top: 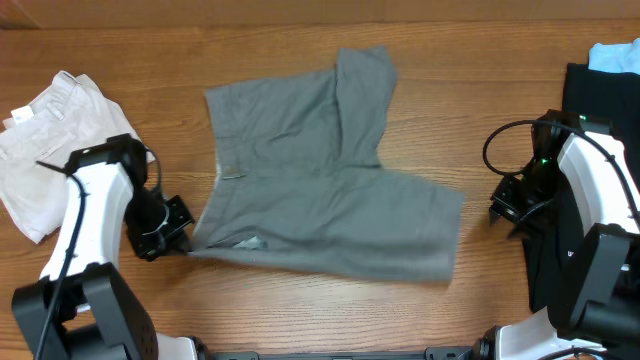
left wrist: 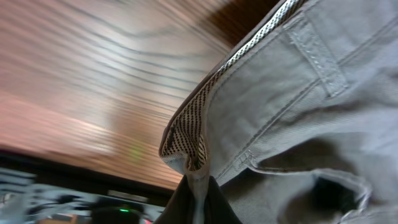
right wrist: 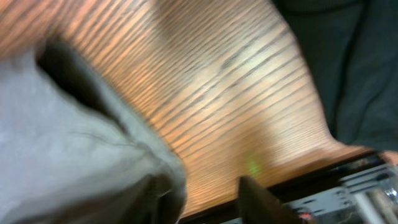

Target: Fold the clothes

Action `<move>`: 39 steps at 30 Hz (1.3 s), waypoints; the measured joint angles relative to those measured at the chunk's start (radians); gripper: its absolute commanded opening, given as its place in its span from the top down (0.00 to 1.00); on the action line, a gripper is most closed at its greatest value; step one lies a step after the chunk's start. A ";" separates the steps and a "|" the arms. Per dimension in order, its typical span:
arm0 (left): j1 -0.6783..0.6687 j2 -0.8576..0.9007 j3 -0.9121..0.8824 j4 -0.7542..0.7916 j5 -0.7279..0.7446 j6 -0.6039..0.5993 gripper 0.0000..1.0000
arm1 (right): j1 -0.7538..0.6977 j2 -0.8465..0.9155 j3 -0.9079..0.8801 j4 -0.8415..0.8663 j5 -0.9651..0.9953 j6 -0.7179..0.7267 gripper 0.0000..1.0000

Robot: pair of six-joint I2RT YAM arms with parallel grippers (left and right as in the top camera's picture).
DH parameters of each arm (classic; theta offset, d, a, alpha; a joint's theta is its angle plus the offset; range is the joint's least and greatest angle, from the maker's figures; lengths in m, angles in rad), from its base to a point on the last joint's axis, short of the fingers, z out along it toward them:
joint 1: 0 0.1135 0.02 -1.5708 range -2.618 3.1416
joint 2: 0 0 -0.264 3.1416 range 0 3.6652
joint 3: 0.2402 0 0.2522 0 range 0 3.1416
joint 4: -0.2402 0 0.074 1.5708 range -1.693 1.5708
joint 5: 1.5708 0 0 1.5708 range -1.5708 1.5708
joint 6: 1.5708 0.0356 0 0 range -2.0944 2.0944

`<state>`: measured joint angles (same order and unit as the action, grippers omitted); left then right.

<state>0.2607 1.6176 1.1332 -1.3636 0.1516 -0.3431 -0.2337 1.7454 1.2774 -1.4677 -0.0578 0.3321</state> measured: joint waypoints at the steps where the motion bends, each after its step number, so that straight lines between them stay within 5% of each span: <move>1: 0.008 -0.010 0.000 -0.001 -0.021 0.005 0.82 | 0.000 0.000 0.000 0.000 0.023 -0.003 0.51; 3: 0.008 -0.016 0.000 -0.005 -0.038 0.013 0.43 | 0.000 0.000 0.000 0.001 0.047 -0.003 0.51; 4: 0.008 -0.016 0.000 -0.007 -0.041 0.021 0.29 | 0.000 0.000 0.000 0.000 0.052 -0.003 0.51; 5: 0.008 -0.016 0.000 -0.009 -0.044 0.029 0.25 | 0.000 0.000 0.000 0.002 0.062 -0.004 0.51; 15: 0.008 -0.017 0.006 -0.011 -0.032 0.033 0.28 | 0.013 0.000 0.021 0.062 0.063 -0.060 0.51; 18: 0.002 -0.018 0.041 0.045 0.000 0.045 0.32 | 0.042 0.000 0.075 0.078 0.018 -0.106 0.44; 20: -0.018 -0.018 0.080 0.137 0.048 0.068 0.37 | 0.080 0.000 0.136 0.114 -0.035 -0.134 0.28; 28: -0.242 -0.001 0.128 0.665 0.130 0.114 0.47 | 0.252 0.001 0.233 0.428 -0.259 -0.196 0.21; 33: -0.280 0.107 0.135 0.783 0.145 0.084 0.48 | 0.298 0.044 0.234 0.585 -0.329 -0.199 0.18; 39: -0.279 0.272 0.135 0.840 0.133 0.055 0.38 | 0.312 0.129 0.234 0.761 -0.361 -0.198 0.17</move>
<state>-0.0181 1.8893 1.2686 -0.5240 0.2844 -0.2878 0.0788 1.8744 1.5112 -0.7063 -0.4191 0.1337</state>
